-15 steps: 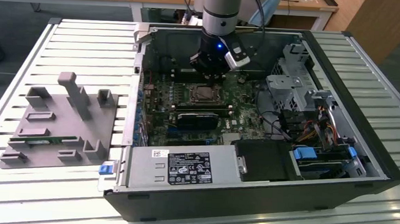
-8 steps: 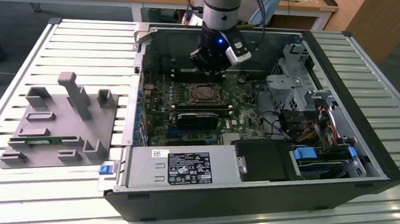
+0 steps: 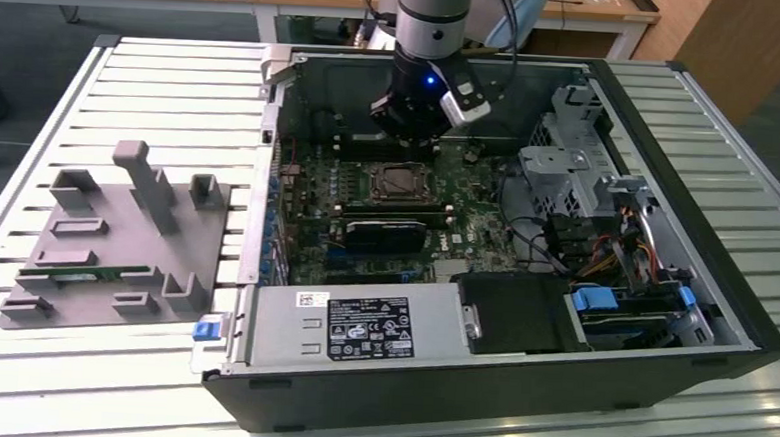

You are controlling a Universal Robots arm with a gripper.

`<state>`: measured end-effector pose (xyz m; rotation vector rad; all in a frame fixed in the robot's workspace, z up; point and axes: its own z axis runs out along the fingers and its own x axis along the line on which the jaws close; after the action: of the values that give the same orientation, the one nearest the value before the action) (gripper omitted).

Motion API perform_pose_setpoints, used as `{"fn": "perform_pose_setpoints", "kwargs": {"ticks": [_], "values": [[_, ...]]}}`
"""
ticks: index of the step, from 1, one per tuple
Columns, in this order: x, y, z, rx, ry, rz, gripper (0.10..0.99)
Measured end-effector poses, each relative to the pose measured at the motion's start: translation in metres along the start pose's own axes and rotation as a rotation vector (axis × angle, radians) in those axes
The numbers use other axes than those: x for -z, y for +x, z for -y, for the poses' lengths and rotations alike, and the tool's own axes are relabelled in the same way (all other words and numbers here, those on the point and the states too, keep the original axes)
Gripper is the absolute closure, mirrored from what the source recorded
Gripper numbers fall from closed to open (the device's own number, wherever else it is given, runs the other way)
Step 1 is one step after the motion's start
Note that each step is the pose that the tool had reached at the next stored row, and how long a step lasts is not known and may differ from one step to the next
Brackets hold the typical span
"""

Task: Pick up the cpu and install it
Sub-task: 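Install the first cpu locking lever, then install the second cpu locking lever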

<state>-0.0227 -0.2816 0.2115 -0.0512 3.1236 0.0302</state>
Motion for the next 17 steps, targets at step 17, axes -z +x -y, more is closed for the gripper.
{"fn": "perform_pose_setpoints", "kwargs": {"ticks": [17], "values": [[0.0001, 0.0003, 0.01, 0.0, 0.0, 0.0001, 0.98]]}}
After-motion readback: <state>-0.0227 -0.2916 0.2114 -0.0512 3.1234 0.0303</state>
